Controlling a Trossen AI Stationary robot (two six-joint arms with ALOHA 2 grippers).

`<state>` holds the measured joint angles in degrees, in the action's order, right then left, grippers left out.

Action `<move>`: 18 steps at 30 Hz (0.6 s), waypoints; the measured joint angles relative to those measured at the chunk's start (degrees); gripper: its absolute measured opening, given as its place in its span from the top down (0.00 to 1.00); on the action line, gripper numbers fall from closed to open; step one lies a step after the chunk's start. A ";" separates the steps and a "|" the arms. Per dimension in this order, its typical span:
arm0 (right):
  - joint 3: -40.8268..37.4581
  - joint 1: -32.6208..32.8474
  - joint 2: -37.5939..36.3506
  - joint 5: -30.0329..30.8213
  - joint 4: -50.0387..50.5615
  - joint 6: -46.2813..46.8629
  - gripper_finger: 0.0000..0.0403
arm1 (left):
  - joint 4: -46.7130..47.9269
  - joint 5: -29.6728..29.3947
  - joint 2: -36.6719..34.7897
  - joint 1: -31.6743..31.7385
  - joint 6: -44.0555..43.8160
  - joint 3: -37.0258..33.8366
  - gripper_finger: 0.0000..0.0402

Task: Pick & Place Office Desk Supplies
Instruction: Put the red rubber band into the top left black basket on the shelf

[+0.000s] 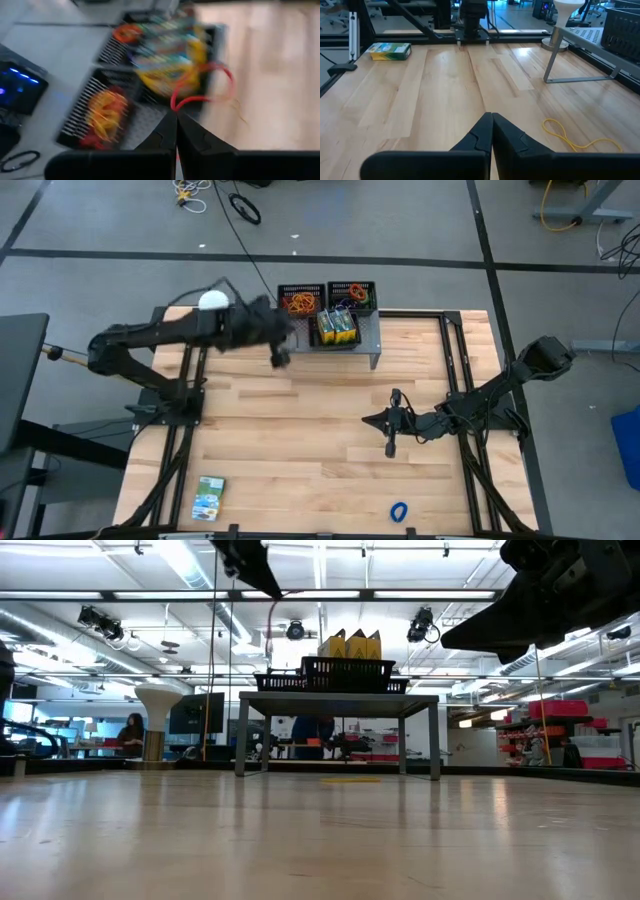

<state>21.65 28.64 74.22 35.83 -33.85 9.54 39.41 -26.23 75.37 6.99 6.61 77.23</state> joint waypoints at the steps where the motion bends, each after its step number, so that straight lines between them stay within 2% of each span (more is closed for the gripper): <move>1: 0.00 0.00 0.01 0.00 0.00 0.00 0.97 | -2.22 1.13 0.00 2.18 1.51 0.00 0.99; 5: 0.00 0.00 0.00 0.00 0.00 -0.02 0.97 | -11.13 7.58 0.02 9.79 4.31 0.00 0.99; 9: 0.00 0.00 0.00 0.00 0.00 -0.42 0.97 | -15.44 14.78 1.24 14.97 4.29 0.04 0.99; 15: 0.00 0.00 0.00 0.00 0.13 -0.48 0.97 | -17.64 20.05 5.28 18.92 4.14 0.02 0.99; 18: 0.00 -0.01 0.01 0.00 0.15 -0.48 0.97 | -18.68 20.32 7.35 19.60 5.12 0.02 0.99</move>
<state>21.65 28.63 74.22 35.83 -33.69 9.06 20.72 -5.90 82.72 26.60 11.73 77.25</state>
